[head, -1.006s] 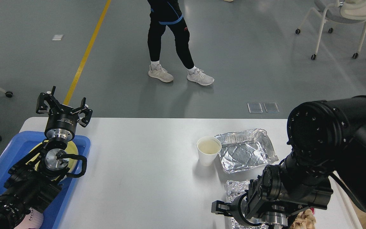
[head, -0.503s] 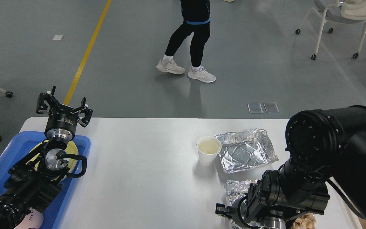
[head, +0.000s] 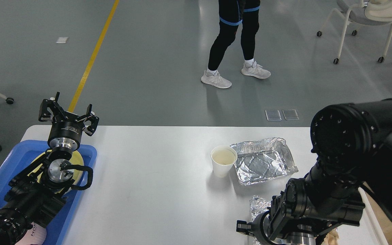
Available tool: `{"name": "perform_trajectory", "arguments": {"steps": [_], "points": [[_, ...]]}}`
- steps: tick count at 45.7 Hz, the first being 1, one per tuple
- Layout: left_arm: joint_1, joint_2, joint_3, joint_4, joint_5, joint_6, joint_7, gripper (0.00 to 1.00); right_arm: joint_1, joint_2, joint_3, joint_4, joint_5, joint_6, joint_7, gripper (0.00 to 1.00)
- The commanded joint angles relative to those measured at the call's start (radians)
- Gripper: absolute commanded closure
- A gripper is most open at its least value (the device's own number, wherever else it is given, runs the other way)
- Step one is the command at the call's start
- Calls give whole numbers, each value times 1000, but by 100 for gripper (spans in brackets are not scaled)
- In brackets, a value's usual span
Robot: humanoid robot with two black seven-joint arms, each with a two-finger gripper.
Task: Tidy desktop
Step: 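Lift the crumpled foil and release it into the white bin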
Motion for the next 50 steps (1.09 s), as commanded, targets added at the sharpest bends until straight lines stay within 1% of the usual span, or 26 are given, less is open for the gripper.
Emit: {"name": "perform_trajectory", "arguments": {"steps": [1, 4, 9, 11, 15, 17, 21, 24, 27, 30, 33, 37, 43, 44, 50], "points": [[0, 0, 0, 0, 0, 0, 0, 0, 168, -76, -6, 21, -7, 61, 8, 100], [0, 0, 0, 0, 0, 0, 0, 0, 286, -154, -5, 21, -12, 187, 14, 100], [0, 0, -1, 1, 0, 0, 0, 0, 505, -259, 0, 21, -40, 469, 32, 100], [0, 0, 0, 0, 0, -1, 0, 0, 583, -297, -6, 21, -57, 567, 40, 100], [0, 2, 0, 0, 0, 0, 0, 0, 734, -388, -8, 21, -142, 726, 42, 100], [0, 2, -1, 1, 0, -1, 0, 0, 780, -414, -11, 21, -208, 760, 40, 100], [0, 2, 0, 0, 0, 0, 0, 0, 796, -452, -56, -2, -346, 751, 37, 100], [0, 2, 0, 1, 0, 0, 0, 0, 773, -480, -136, -59, -429, 728, 37, 100], [0, 2, -1, 0, 0, 0, 0, 0, 669, -498, -219, -141, -472, 677, 37, 100], [0, 2, 0, 1, 0, 0, 0, 0, 537, -523, -284, -246, -488, 597, 37, 100], [0, 2, 0, 1, 0, 0, 0, 0, 391, -544, -343, -373, -488, 513, 37, 100], [0, 2, 0, 1, 0, 0, 0, 0, 166, -566, -383, -577, -478, 442, 35, 100], [0, 2, 0, 1, 0, 0, 0, 0, -150, -615, -370, -891, -471, 407, 28, 100], [0, 2, 0, 0, 0, 0, 0, 0, -235, -618, -357, -983, -466, 396, 28, 100], [0, 2, 0, 1, 0, 0, 0, 0, -562, -616, -307, -1304, -344, 347, 25, 100]]}}
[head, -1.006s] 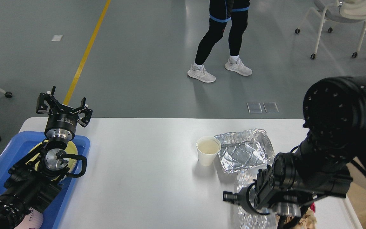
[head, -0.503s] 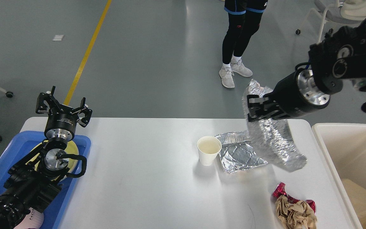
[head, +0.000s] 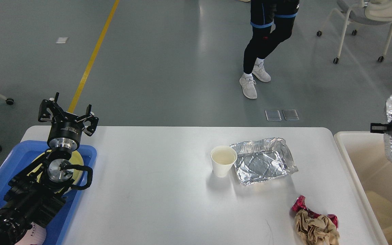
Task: Tidy desktop
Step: 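Lift the crumpled foil and release it into the white bin, then move the right gripper down to the paper cup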
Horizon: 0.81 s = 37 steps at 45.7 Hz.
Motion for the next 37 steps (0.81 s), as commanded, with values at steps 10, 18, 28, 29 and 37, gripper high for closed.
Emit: {"name": "perform_trajectory", "arguments": {"steps": [10, 18, 28, 29, 37], "points": [[0, 0, 0, -1, 0, 0, 0, 0, -604, 63, 86, -611, 285, -23, -12, 0], [0, 0, 0, -1, 0, -1, 0, 0, -615, 70, 109, -615, 297, -36, -12, 0], [0, -2, 0, 1, 0, 0, 0, 0, -531, 70, 164, -622, 296, -26, -12, 0], [0, -2, 0, -1, 0, 0, 0, 0, -519, 70, 165, -622, 296, -23, -12, 0], [0, -2, 0, 1, 0, 0, 0, 0, -367, 98, 165, -607, 288, 36, -10, 0]]}}
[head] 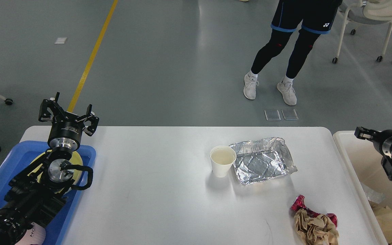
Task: Tidy desktop
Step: 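Move the right gripper down to the paper cup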
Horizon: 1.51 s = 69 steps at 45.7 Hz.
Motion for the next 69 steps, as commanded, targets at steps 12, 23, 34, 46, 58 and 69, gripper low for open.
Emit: {"name": "perform_trajectory", "arguments": {"steps": [12, 23, 34, 46, 58, 69], "points": [[0, 0, 0, 1, 0, 0, 0, 0, 632, -10, 5, 469, -19, 295, 27, 0], [0, 0, 0, 1, 0, -1, 0, 0, 1148, -4, 17, 1238, -212, 311, 25, 0], [0, 0, 0, 1, 0, 0, 0, 0, 1352, 123, 37, 1625, -231, 274, 24, 0], [0, 0, 0, 0, 0, -1, 0, 0, 1298, 277, 103, 1610, -183, 127, 18, 0], [0, 0, 0, 1, 0, 0, 0, 0, 956, 349, 88, 1227, -62, 70, 14, 0], [0, 0, 0, 0, 0, -1, 0, 0, 712, 350, 88, 993, -54, 56, 14, 0]]}}
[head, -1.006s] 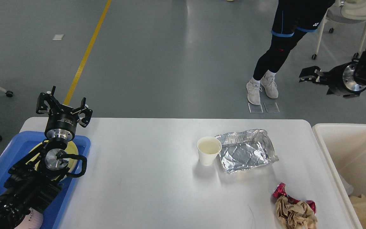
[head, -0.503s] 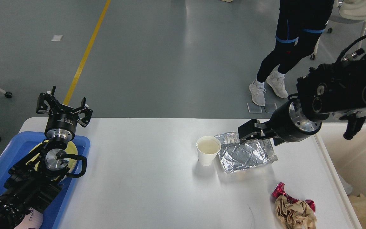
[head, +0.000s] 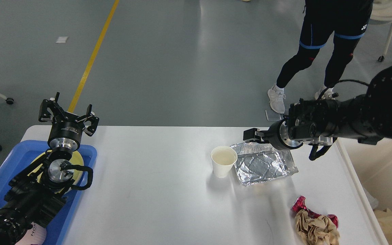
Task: Tidy desktop
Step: 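Move the right gripper down to the paper cup, then grasp the paper cup with the right gripper and lift it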
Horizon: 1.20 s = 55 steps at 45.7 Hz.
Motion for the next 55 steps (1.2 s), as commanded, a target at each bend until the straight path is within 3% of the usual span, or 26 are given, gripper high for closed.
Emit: {"name": "perform_trajectory", "arguments": {"steps": [1, 29, 37, 47, 50, 51, 52, 55], "points": [[0, 0, 0, 0, 0, 0, 0, 0, -90, 0, 3, -87, 3, -2, 0, 0], [0, 0, 0, 0, 0, 0, 0, 0, -230, 103, 17, -182, 67, -40, -1, 3], [0, 0, 0, 0, 0, -1, 0, 0, -248, 118, 24, -183, 69, -57, -2, 20], [0, 0, 0, 0, 0, -1, 0, 0, -260, 140, 70, -184, 78, -91, -2, 62], [0, 0, 0, 0, 0, 0, 0, 0, -259, 140, 70, -182, 78, -91, -2, 68], [0, 0, 0, 0, 0, -1, 0, 0, -257, 138, 70, -179, 78, -91, -2, 80], [0, 0, 0, 0, 0, 0, 0, 0, -257, 138, 70, -179, 78, -91, -2, 99], [0, 0, 0, 0, 0, 0, 0, 0, -256, 138, 70, -179, 78, -102, -7, 100]]}}
